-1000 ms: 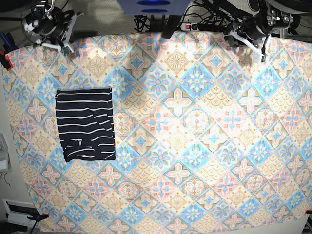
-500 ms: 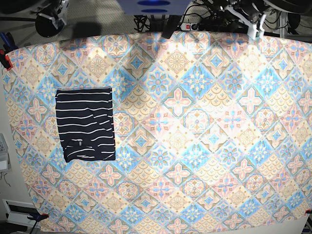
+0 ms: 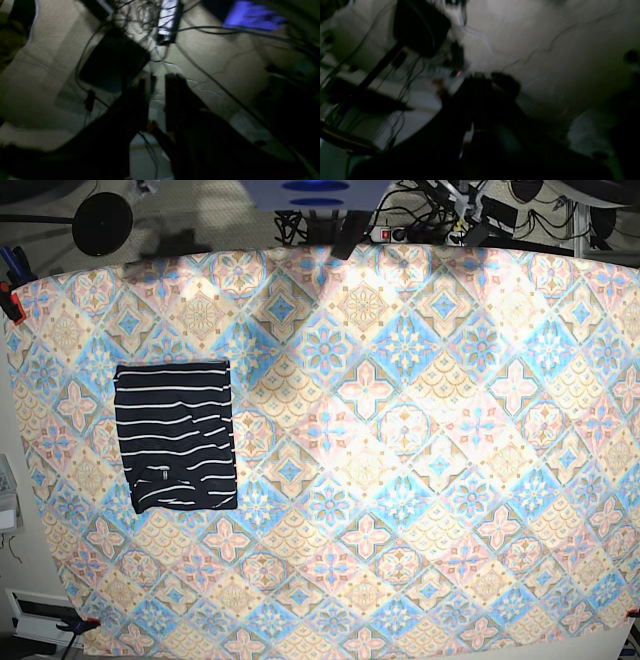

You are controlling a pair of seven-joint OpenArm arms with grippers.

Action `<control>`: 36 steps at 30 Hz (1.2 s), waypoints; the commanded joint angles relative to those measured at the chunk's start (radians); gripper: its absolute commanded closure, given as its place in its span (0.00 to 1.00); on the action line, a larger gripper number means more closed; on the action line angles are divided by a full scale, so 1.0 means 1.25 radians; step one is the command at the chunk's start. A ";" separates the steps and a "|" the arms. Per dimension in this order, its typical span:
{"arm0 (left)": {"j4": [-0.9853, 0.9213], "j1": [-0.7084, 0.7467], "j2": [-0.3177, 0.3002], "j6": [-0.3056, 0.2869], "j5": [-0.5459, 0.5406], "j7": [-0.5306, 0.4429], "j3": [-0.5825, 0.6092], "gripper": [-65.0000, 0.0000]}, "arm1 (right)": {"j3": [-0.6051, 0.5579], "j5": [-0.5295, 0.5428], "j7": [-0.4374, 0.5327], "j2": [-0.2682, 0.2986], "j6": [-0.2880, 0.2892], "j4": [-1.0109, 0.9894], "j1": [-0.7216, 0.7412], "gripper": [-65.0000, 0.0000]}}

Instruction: Fold the T-shirt properly

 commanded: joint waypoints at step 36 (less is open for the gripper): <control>-0.852 -0.381 0.027 -0.001 0.052 -0.583 0.380 0.85 | -0.023 -0.065 0.608 -0.084 -0.164 -0.628 0.343 1.00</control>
